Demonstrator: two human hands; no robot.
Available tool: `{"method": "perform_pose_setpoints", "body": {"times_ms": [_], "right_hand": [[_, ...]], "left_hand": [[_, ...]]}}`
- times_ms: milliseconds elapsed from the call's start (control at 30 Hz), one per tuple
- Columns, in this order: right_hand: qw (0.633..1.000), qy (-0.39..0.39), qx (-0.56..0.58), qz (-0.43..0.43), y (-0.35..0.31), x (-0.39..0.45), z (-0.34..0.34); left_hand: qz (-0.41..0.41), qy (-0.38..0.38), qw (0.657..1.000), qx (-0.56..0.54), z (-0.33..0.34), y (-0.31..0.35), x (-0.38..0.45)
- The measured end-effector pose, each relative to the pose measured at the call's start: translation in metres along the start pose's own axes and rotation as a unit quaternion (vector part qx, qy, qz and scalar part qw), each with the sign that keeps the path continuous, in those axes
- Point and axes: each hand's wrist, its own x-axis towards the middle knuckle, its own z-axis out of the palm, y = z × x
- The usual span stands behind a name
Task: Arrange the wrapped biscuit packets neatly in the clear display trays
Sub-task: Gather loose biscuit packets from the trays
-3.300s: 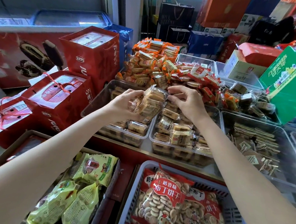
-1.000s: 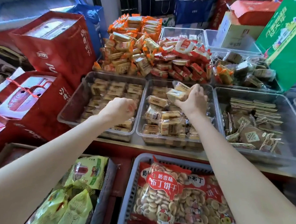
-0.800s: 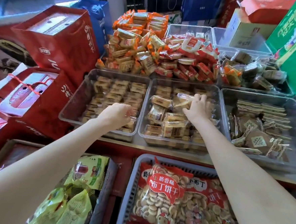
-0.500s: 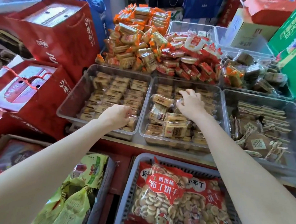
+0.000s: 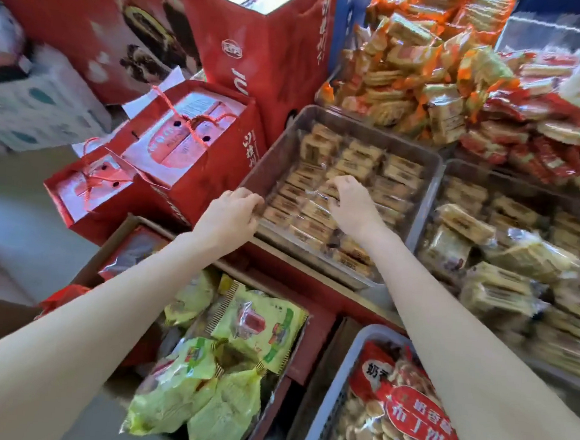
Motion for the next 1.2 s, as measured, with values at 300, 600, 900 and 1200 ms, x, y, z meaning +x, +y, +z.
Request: {"method": "perform_pose_setpoints", "body": {"times_ms": [300,600,900,1200], "right_hand": [[0.996,0.087,-0.024,0.021,-0.017,0.078,0.025],[0.964,0.069,-0.241,0.089,0.006,0.156,0.039],[0.980,0.190,-0.054,0.033,-0.005,0.139,0.014],[0.956,0.083,0.275,0.060,-0.029,0.002,-0.036]], "left_hand": [[0.022,-0.018,0.999,0.034,0.005,-0.033,0.044],[0.047,-0.040,0.993,0.098,0.005,-0.038,0.056],[0.054,-0.038,0.991,0.115,0.001,-0.032,0.058],[-0.038,0.034,0.979,-0.196,-0.052,0.009,0.048]]}}
